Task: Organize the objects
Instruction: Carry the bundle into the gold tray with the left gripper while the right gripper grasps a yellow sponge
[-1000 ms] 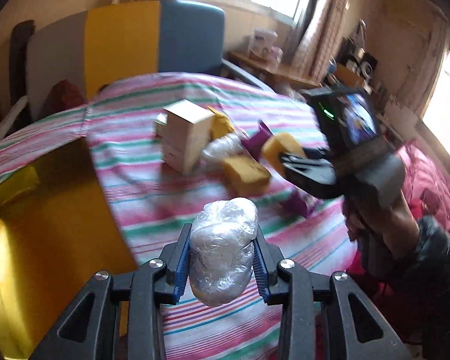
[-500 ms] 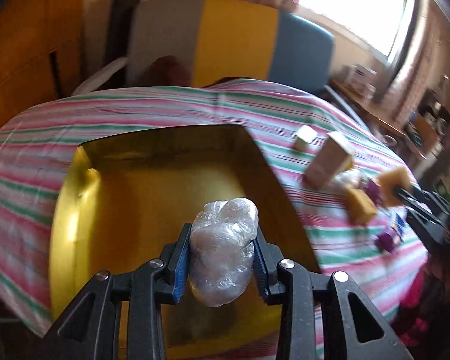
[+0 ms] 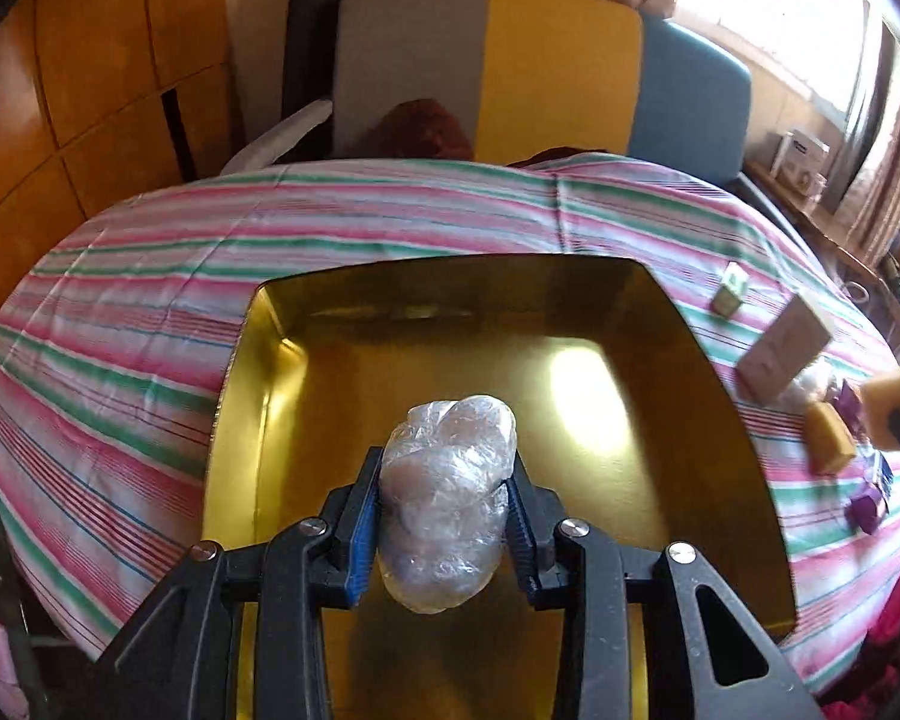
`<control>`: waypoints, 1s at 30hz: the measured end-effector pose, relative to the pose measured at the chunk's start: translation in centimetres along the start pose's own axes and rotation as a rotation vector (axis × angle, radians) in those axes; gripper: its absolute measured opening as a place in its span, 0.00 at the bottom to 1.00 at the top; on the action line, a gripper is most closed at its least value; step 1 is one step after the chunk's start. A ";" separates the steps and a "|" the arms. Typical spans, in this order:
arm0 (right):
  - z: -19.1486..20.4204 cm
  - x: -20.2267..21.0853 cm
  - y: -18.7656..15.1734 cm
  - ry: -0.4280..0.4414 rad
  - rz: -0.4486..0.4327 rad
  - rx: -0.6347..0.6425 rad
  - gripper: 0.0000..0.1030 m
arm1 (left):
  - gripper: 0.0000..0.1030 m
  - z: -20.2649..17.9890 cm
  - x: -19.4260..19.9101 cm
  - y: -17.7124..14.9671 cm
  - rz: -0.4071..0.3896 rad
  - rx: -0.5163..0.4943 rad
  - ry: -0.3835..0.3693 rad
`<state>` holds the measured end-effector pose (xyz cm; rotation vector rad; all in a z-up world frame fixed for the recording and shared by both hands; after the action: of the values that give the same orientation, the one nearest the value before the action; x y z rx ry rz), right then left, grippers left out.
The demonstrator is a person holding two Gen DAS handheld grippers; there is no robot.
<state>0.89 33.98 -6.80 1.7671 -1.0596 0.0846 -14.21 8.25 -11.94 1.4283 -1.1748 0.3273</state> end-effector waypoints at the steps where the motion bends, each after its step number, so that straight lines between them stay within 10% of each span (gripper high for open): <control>1: 0.1 0.0 0.0 -0.001 0.001 0.001 0.29 | 0.35 0.3 -0.1 0.1 0.001 0.008 -0.002; 19: 1.3 -1.4 -1.0 0.001 0.044 0.047 0.29 | 0.36 4.7 -5.8 2.4 0.092 0.029 0.058; 30: 1.5 -1.6 -1.1 0.001 0.055 0.047 0.29 | 0.58 5.1 -4.8 3.3 0.042 0.014 0.094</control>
<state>0.06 33.87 -9.15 1.7803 -1.1138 0.1455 -21.13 6.70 -15.07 1.3875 -1.1288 0.4282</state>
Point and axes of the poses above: each gripper's, at about its wrist camera, not at the fingertips, and x roughly against the way its jaws point, z to its left, y to its top, the point moved 8 cm from there along -x, roughly the way its jaws point, and after that the axes turned 15 degrees about -y, right-handed, at the moved point
